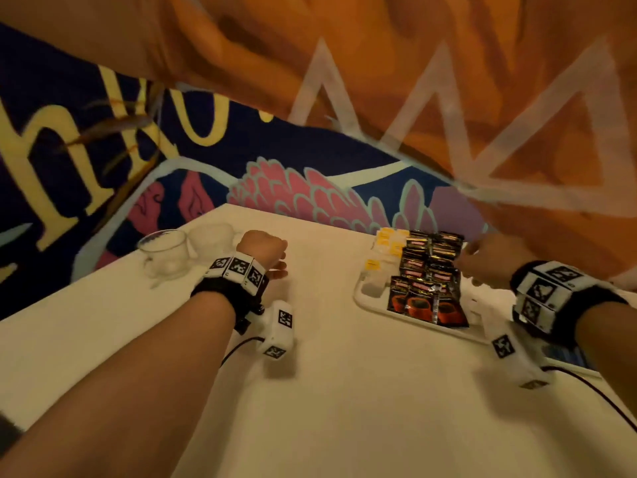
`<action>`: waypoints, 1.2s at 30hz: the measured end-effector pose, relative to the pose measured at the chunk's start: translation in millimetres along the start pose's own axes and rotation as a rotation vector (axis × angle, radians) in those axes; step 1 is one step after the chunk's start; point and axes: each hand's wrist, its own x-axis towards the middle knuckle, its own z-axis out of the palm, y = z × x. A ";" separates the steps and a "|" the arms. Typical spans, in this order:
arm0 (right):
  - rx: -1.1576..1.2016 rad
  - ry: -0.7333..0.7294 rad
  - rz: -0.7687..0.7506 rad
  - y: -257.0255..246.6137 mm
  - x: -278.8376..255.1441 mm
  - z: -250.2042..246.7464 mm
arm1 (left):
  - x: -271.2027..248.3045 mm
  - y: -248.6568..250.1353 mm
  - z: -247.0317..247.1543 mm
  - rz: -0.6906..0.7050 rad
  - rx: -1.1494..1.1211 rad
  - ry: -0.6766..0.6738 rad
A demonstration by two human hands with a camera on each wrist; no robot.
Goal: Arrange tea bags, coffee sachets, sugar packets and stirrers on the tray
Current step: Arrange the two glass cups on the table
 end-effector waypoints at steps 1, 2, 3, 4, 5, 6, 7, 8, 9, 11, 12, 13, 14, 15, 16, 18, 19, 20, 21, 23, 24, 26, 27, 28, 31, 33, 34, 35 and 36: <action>0.036 -0.005 -0.044 -25.6 0.8 5.5 | 1.4 -2.4 -15.0 -0.017 -0.039 0.017; 0.075 -0.017 -0.079 -50.2 1.2 11.5 | 2.6 -5.2 -29.5 -0.032 -0.074 0.036; 0.122 -0.043 -0.111 -72.9 2.4 17.6 | 3.4 -7.6 -42.9 -0.039 -0.103 0.062; 0.176 -0.086 -0.144 -98.8 4.3 25.5 | 3.6 -10.1 -60.8 -0.031 -0.113 0.104; 0.223 -0.131 -0.169 -121.3 5.9 32.7 | 5.0 -12.4 -76.6 0.000 -0.090 0.156; 0.255 -0.167 -0.193 -142.6 6.9 39.2 | 7.1 -14.1 -92.9 0.047 -0.045 0.224; 0.281 -0.193 -0.220 -162.7 8.2 45.4 | 8.2 -15.4 -109.8 0.093 0.005 0.296; 0.305 -0.214 -0.247 -181.5 8.9 51.2 | 8.9 -15.9 -126.4 0.116 0.041 0.365; 0.325 -0.236 -0.267 -198.7 9.6 56.9 | 10.1 -16.9 -142.1 0.119 0.069 0.423; 0.353 -0.279 -0.295 -228.2 13.4 68.3 | 13.1 -21.3 -166.2 0.053 0.062 0.469; 0.353 -0.296 -0.303 -241.0 15.7 73.4 | 14.8 -25.4 -173.7 0.002 0.030 0.465; 0.343 -0.309 -0.307 -253.1 17.9 78.1 | 16.3 -29.6 -178.6 -0.047 -0.003 0.440; 0.324 -0.319 -0.312 -263.8 21.4 83.0 | 18.0 -33.2 -181.2 -0.079 -0.029 0.410; 0.301 -0.331 -0.318 -273.6 25.1 87.4 | 19.7 -36.2 -181.6 -0.106 -0.049 0.376; 0.282 -0.337 -0.326 -282.4 29.5 92.1 | 20.8 -38.3 -180.8 -0.126 -0.066 0.350; 0.277 -0.333 -0.331 -298.2 40.2 101.7 | 23.5 -39.8 -177.3 -0.145 -0.094 0.314; 0.287 -0.330 -0.330 -304.3 46.1 105.9 | 26.0 -40.1 -175.5 -0.152 -0.110 0.305; 0.296 -0.328 -0.327 -309.5 52.1 110.2 | 28.9 -40.1 -174.1 -0.159 -0.123 0.298; 0.299 -0.331 -0.323 -314.5 58.4 114.2 | 31.7 -39.6 -172.9 -0.166 -0.131 0.294; 0.295 -0.338 -0.327 -324.3 70.9 121.9 | 36.5 -39.5 -173.0 -0.176 -0.140 0.302; 0.286 -0.337 -0.336 -328.2 75.7 124.7 | 39.4 -40.4 -173.9 -0.187 -0.146 0.304; 0.257 -0.345 -0.351 -333.5 82.5 129.0 | 43.6 -42.2 -174.7 -0.209 -0.149 0.298; 0.248 -0.348 -0.356 -335.0 85.1 130.5 | 45.7 -43.7 -174.6 -0.215 -0.145 0.297; 0.239 -0.352 -0.362 -335.0 87.5 131.6 | 47.9 -45.5 -174.9 -0.217 -0.141 0.297; 0.273 -0.386 -0.356 -332.2 92.9 132.1 | 52.2 -50.5 -177.5 -0.226 -0.131 0.294; 0.415 -0.455 -0.302 -328.4 94.7 134.0 | 53.6 -52.8 -180.1 -0.237 -0.128 0.291; 0.484 -0.492 -0.270 -326.1 94.3 135.3 | 53.8 -53.5 -181.5 -0.246 -0.125 0.285; 0.528 -0.521 -0.244 -323.8 93.0 136.1 | 54.1 -53.7 -182.9 -0.256 -0.119 0.277; 0.567 -0.551 -0.219 -321.6 91.8 137.2 | 53.8 -53.4 -184.2 -0.267 -0.109 0.267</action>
